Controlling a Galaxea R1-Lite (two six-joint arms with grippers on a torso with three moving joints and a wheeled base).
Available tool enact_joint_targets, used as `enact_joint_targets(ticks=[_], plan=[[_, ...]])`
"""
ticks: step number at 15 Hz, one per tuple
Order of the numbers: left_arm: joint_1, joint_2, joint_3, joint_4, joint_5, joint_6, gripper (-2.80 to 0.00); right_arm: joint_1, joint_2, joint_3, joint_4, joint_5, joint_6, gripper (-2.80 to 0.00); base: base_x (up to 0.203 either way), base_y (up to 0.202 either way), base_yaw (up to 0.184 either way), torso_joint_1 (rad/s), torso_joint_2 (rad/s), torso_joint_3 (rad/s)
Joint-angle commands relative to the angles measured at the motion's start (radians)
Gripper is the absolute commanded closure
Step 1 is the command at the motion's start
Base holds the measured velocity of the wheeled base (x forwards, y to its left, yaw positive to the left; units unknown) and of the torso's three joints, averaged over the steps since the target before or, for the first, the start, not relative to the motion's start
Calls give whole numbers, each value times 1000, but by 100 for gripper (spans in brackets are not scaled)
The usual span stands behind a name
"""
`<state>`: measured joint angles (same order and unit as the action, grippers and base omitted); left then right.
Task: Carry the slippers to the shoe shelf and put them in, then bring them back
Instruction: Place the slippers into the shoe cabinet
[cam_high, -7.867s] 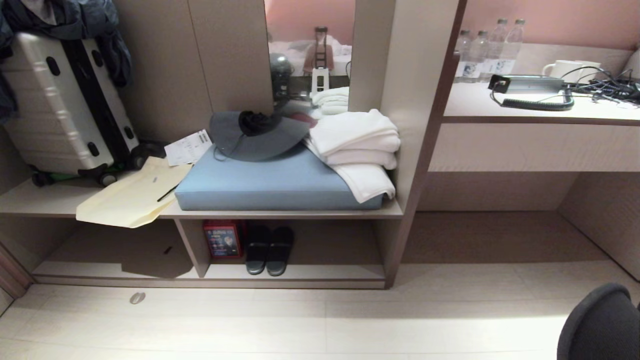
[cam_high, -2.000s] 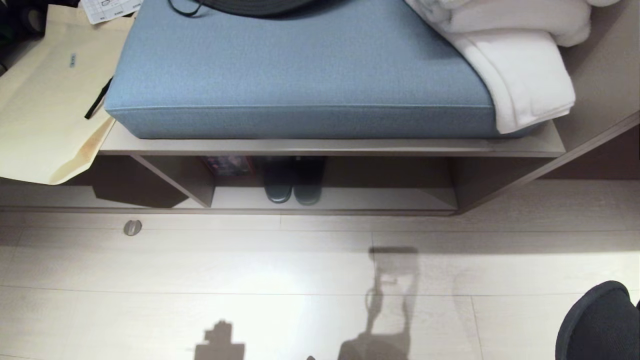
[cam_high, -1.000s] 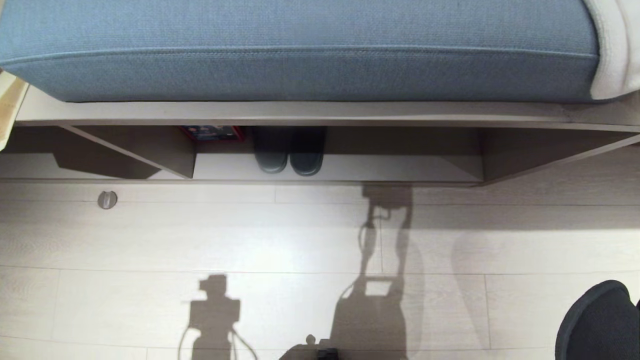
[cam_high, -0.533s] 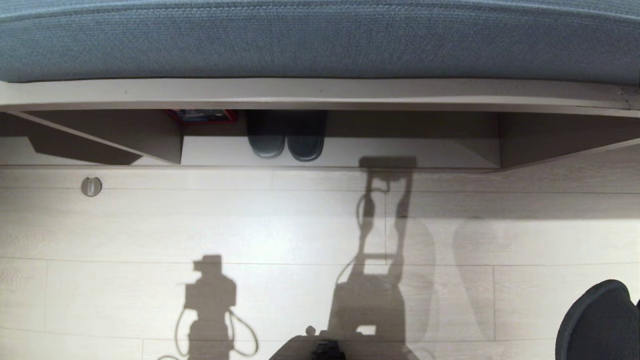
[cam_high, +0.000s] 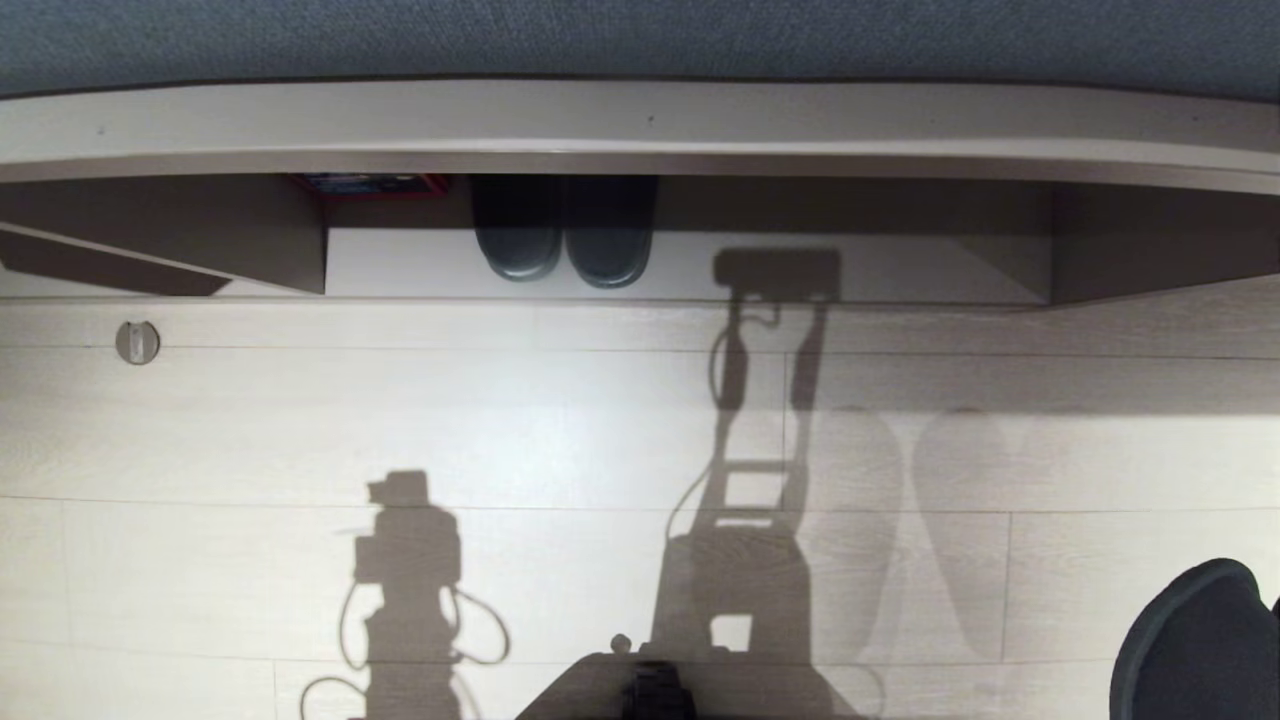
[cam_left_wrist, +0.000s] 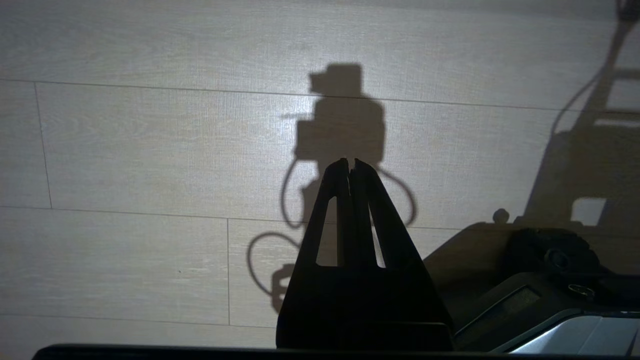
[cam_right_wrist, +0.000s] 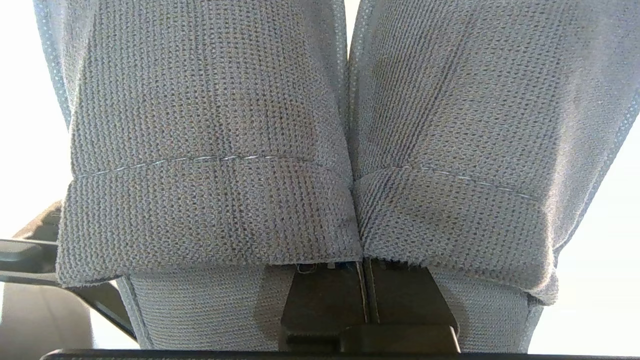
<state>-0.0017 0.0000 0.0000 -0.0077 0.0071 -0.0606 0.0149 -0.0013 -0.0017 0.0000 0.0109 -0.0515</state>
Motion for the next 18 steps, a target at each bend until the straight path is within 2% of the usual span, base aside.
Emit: enact_joint_targets(ticks=[1, 11, 14, 16, 18], plan=[[0, 0, 0, 0, 1, -1, 0, 0, 1, 0, 0, 1, -1, 0, 0, 0, 0, 7, 2, -198], [0, 0, 0, 0, 1, -1, 0, 0, 1, 0, 0, 0, 1, 0, 0, 0, 0, 2, 1, -196], [0, -2, 0, 0, 1, -1, 0, 1, 3, 0, -8, 0, 1, 0, 0, 0, 0, 2, 2, -79], [0, 0, 0, 0, 1, -1, 0, 1, 0, -38, -8, 9, -3, 0, 0, 0, 0, 4, 4, -15], [0, 0, 0, 0, 1, -1, 0, 1, 22, -111, 40, 60, -1, 0, 0, 0, 0, 0, 0, 0]])
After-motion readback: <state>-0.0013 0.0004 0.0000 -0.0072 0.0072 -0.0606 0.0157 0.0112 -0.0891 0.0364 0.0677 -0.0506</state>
